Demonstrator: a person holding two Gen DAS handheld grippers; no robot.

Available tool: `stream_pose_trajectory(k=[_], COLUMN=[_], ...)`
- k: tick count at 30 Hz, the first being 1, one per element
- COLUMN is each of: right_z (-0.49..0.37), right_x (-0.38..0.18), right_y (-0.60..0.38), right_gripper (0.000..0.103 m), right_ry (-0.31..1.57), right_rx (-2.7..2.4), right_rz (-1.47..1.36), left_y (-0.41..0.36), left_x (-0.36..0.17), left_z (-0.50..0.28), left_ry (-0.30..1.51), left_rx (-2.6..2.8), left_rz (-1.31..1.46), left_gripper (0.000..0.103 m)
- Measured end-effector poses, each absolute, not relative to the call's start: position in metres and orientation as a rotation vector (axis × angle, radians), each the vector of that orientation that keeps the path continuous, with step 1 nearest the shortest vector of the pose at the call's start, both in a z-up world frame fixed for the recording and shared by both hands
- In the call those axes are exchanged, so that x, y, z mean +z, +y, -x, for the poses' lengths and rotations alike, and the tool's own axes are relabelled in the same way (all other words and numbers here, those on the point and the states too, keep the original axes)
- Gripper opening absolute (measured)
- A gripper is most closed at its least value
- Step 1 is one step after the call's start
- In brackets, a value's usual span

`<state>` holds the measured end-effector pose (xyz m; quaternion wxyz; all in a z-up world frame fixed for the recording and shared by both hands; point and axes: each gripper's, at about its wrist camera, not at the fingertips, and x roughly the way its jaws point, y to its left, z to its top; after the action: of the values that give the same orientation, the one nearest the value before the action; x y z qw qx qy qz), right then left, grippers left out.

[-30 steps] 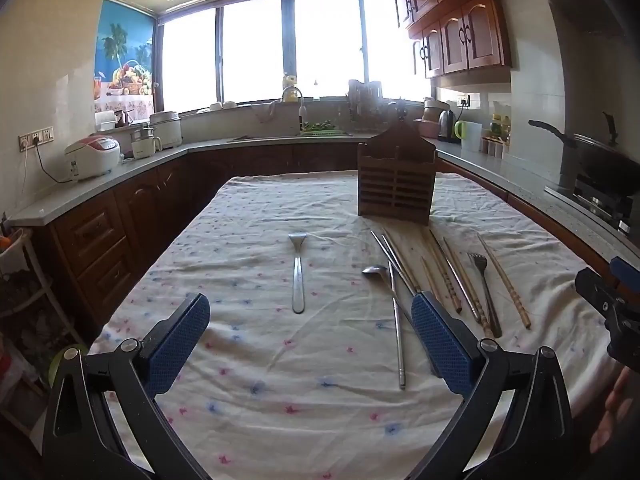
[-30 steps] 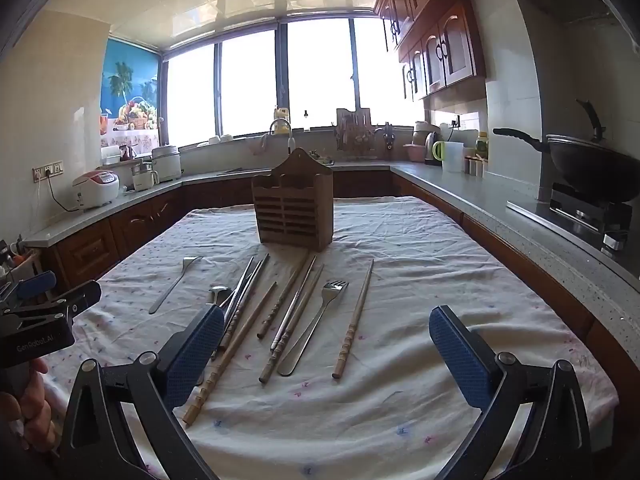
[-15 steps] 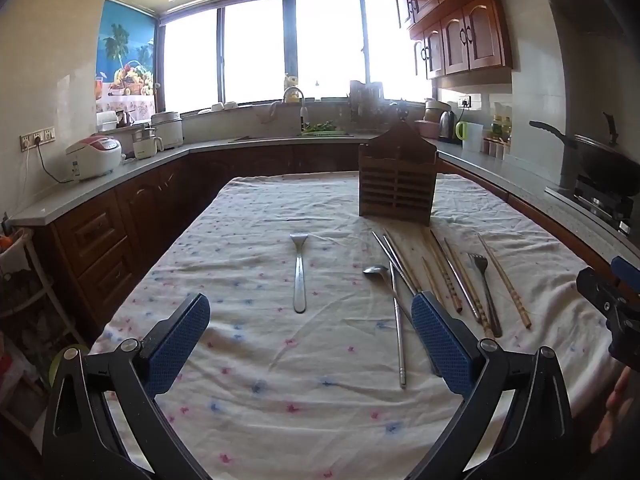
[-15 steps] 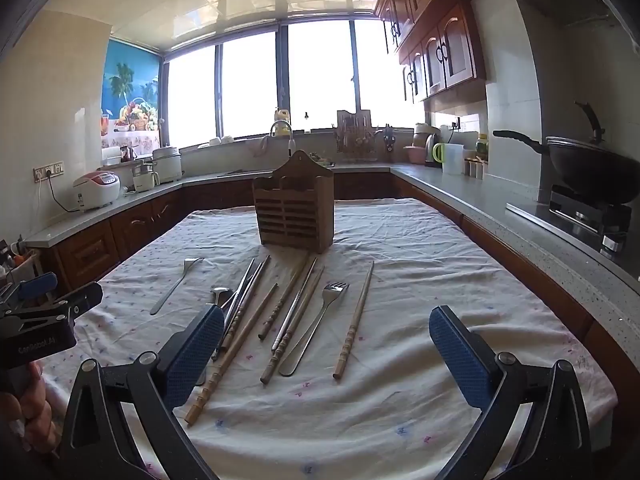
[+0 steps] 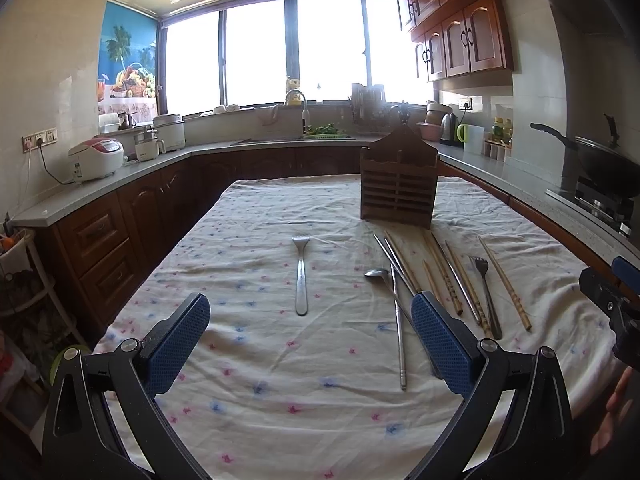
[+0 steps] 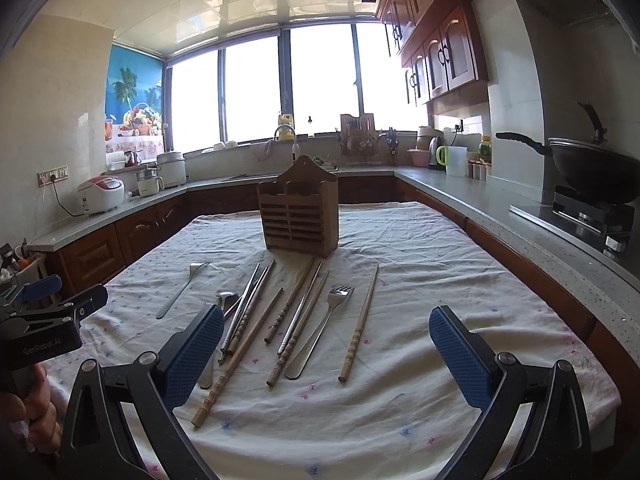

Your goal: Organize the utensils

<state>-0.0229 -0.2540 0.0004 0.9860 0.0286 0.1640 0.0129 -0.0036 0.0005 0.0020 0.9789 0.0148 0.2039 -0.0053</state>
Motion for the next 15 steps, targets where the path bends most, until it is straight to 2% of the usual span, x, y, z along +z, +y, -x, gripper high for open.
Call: stream_pose_trajectory(k=[15], right_z=[0.0240], right_x=[0.0014], right_y=[-0.2529], right_gripper=[0.103], right_ry=[0.326], right_rx=[0.036], right_rz=[-0.060], left_y=[0.0003], left_x=[0.0034], left_z=[0.0035], left_ry=[0.410], left_rx=[-0.011], left_rz=[-0.025], left_gripper=[0.103])
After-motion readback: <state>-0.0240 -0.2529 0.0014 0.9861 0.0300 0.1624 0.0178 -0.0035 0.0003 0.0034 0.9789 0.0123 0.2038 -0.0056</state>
